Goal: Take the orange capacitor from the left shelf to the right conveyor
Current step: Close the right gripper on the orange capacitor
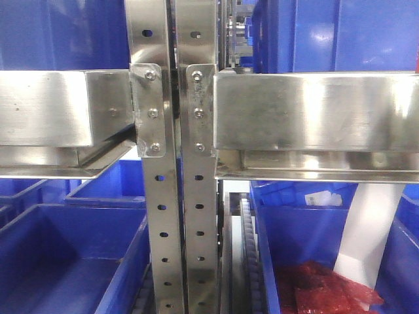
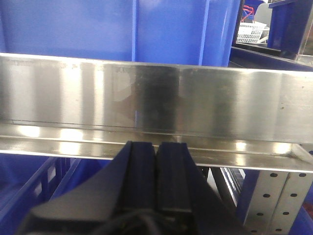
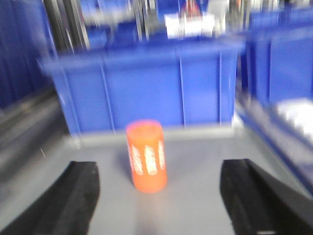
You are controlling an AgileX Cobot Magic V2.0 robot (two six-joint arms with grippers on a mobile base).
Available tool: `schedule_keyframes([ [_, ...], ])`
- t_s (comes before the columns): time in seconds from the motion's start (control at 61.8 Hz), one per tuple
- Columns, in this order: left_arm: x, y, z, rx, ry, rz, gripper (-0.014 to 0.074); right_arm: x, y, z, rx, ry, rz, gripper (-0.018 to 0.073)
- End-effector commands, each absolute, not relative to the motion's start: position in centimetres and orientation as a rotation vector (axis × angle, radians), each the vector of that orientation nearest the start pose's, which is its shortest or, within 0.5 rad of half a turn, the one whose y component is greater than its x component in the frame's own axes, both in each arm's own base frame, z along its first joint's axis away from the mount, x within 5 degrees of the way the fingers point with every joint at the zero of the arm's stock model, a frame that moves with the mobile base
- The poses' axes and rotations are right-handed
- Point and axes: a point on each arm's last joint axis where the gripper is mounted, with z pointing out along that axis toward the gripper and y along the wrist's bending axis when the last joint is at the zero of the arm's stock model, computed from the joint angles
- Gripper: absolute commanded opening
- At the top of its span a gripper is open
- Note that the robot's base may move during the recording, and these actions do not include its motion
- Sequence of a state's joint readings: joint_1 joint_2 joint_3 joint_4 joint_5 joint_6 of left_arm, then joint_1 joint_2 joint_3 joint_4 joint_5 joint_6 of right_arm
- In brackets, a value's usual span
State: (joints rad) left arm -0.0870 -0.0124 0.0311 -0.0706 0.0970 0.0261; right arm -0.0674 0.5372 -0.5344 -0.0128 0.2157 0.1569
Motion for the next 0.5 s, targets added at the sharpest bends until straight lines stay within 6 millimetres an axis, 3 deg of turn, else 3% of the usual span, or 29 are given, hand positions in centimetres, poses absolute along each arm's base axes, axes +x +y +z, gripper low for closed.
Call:
schedule_keyframes([
  [0.0, 5.5, -0.5, 20.4, 0.032, 1.498, -0.114, -0.0127, 13.2, -1.0, 34.5, 0.155, 1.630, 0.025, 0.0634],
  [0.485, 5.5, -0.5, 20.4, 0.032, 1.498, -0.114, -0.0127, 21.1, -0.3, 31.5, 0.068, 1.636, 0.059, 0.0634],
])
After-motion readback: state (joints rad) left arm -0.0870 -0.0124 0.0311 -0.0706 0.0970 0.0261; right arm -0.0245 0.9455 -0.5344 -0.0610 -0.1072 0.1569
